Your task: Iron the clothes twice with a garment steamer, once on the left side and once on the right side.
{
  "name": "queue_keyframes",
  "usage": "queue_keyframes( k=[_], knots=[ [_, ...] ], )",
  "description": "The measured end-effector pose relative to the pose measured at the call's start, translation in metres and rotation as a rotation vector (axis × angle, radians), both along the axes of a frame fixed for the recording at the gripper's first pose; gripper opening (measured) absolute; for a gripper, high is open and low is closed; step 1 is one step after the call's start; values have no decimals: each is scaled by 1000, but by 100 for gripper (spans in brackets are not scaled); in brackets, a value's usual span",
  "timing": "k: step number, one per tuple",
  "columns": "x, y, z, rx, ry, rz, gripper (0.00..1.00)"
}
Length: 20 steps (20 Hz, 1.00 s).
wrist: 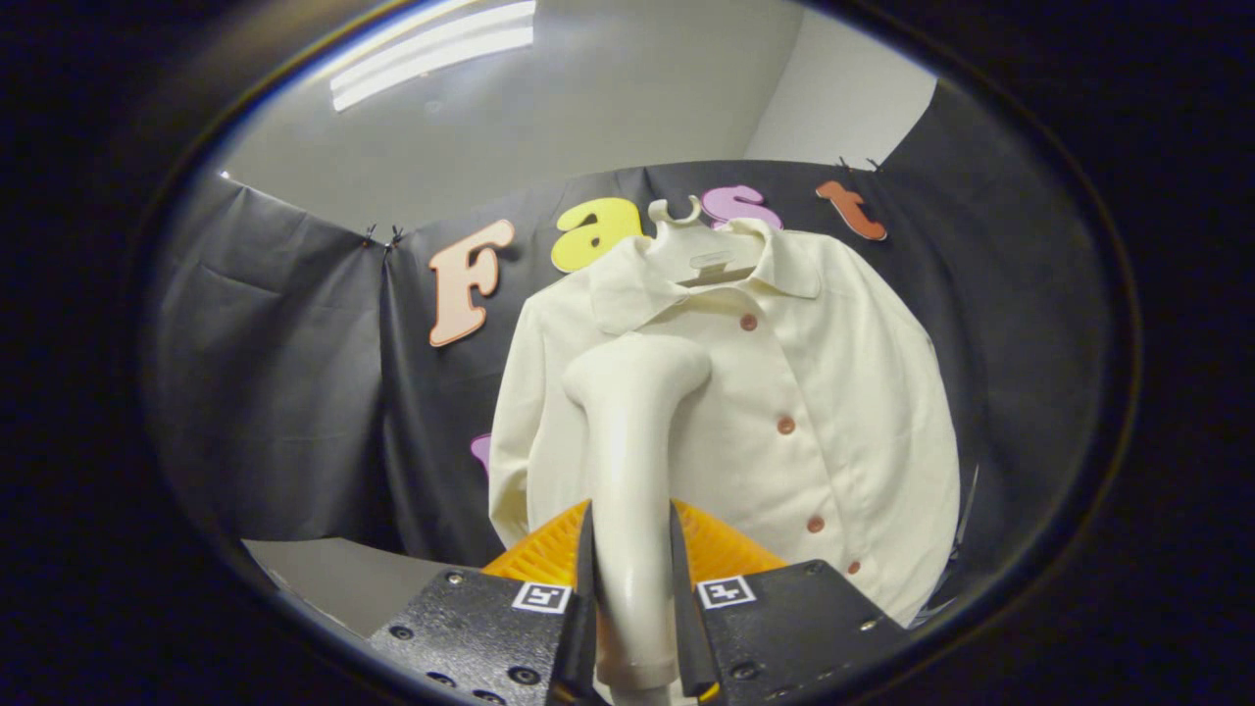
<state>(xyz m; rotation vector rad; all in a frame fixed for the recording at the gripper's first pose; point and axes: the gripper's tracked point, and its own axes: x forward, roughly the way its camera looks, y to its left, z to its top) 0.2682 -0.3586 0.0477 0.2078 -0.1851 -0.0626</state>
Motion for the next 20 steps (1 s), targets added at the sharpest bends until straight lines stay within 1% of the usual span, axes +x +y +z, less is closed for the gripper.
queue_keyframes(
  k=[3,8,10,13,14,20],
  knots=[
    [2,-1,-7,5,22,-9,32],
    [11,1,-27,32,66,4,33],
    [9,2,-42,46,84,7,33],
    [-24,-12,-83,79,111,9,33],
    [-29,-14,-93,89,122,8,33],
    [-29,-10,-145,141,187,15,33]
  ],
)
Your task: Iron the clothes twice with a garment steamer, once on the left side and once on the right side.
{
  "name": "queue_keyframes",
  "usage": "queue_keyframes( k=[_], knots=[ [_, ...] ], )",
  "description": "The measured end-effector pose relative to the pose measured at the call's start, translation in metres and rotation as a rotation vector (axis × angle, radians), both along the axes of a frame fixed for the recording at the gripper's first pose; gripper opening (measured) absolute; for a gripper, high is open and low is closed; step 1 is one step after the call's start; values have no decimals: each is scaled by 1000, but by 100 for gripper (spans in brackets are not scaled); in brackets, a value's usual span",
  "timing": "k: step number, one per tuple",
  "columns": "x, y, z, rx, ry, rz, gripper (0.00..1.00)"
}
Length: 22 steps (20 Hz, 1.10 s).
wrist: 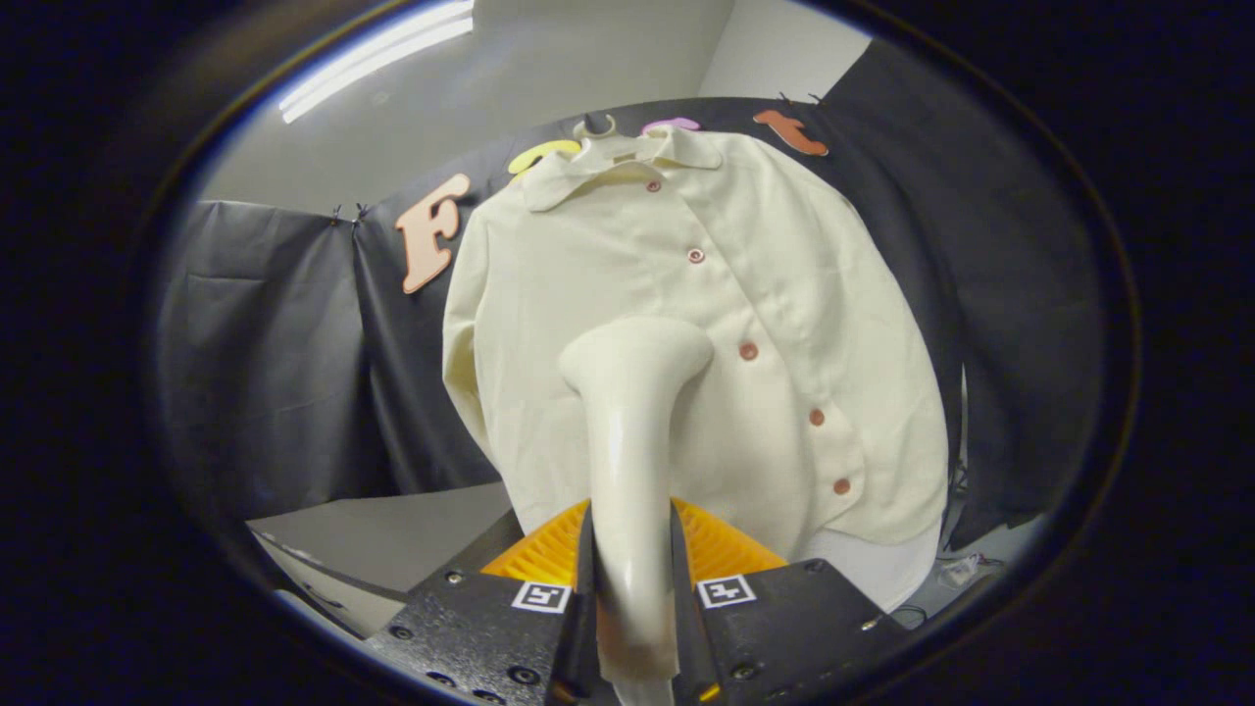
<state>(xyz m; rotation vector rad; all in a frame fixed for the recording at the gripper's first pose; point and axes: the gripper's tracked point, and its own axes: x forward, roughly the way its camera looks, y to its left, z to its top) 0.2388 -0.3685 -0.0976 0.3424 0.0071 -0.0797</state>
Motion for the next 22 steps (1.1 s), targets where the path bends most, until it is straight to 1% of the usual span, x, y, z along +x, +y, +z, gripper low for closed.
queue_keyframes(
  k=[3,10,22],
  knots=[
    [-4,1,-27,10,26,2,33],
    [-15,0,-87,94,81,8,33],
    [-54,7,-188,191,199,24,33]
  ],
)
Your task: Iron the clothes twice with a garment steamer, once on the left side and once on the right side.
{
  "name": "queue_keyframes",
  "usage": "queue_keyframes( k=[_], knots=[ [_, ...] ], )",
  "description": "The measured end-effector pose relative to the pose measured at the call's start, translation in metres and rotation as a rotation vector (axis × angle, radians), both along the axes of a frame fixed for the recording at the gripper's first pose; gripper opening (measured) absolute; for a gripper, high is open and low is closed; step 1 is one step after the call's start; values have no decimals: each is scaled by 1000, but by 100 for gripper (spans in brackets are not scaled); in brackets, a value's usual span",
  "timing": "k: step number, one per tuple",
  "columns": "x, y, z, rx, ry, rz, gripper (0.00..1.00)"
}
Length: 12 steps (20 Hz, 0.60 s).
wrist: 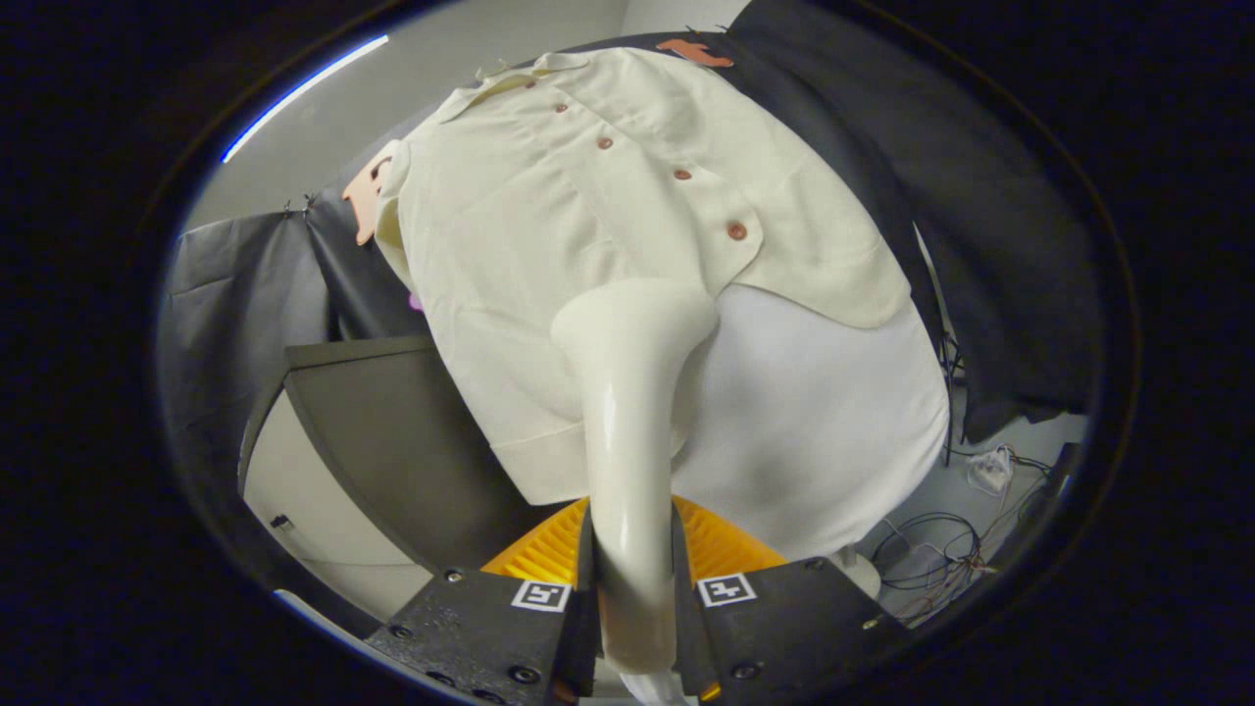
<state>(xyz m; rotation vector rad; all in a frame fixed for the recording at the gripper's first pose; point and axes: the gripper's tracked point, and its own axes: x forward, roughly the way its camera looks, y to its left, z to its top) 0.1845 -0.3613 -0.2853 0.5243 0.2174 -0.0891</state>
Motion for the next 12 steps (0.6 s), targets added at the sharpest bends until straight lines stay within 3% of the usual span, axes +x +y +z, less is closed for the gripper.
queue_keyframes(
  k=[6,12],
  knots=[
    [-25,-2,-14,31,40,-7,33],
    [-41,-10,39,22,-20,-23,32]
  ],
)
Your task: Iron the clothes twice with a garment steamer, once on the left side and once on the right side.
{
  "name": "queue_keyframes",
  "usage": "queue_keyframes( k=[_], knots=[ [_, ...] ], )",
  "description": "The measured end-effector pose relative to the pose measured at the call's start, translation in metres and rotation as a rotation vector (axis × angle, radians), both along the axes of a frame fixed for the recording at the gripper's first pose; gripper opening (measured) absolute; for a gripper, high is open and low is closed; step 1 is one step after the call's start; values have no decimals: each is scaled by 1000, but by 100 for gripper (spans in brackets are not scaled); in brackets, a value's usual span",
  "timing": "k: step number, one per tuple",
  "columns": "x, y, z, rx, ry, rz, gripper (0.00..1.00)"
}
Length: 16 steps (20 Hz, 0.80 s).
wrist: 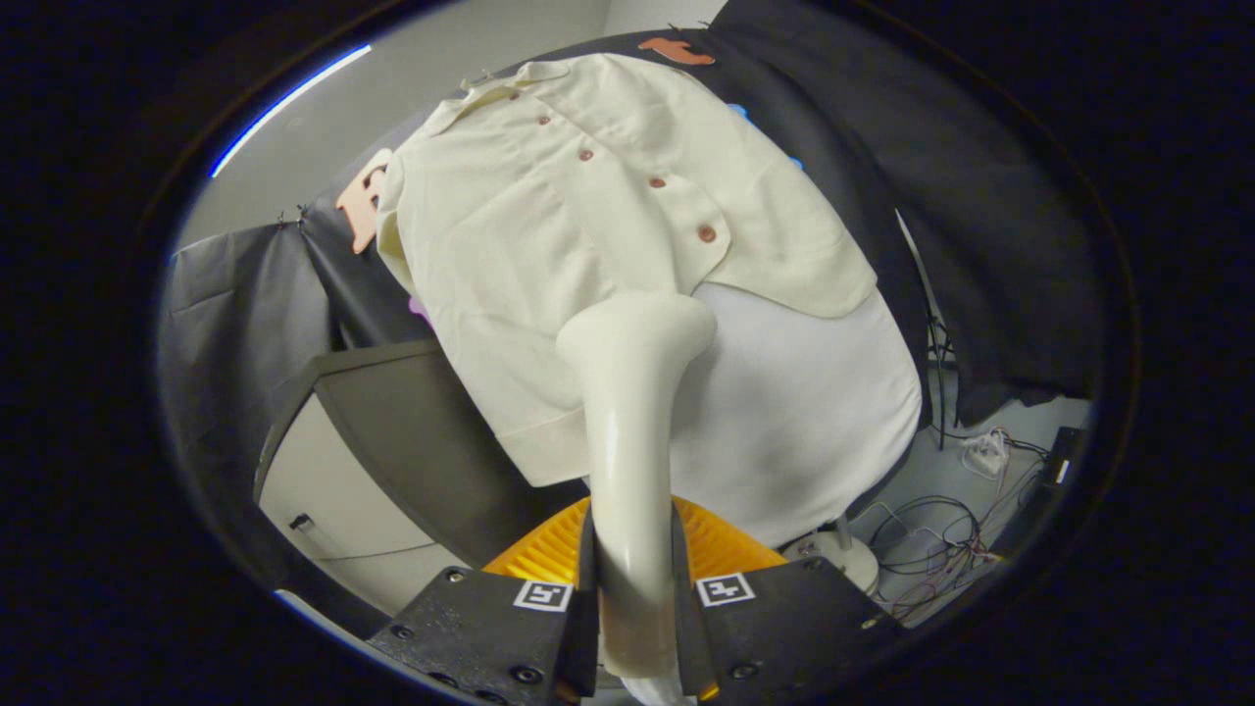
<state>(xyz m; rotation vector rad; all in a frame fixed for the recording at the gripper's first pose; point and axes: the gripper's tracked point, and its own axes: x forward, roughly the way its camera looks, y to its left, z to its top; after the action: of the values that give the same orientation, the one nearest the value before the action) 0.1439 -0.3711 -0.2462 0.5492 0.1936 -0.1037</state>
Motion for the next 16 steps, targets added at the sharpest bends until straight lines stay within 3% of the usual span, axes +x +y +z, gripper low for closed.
queue_keyframes(
  k=[6,16],
  knots=[
    [1,-25,97,-79,-114,-35,32],
    [50,-88,265,-263,-257,-129,31]
  ],
)
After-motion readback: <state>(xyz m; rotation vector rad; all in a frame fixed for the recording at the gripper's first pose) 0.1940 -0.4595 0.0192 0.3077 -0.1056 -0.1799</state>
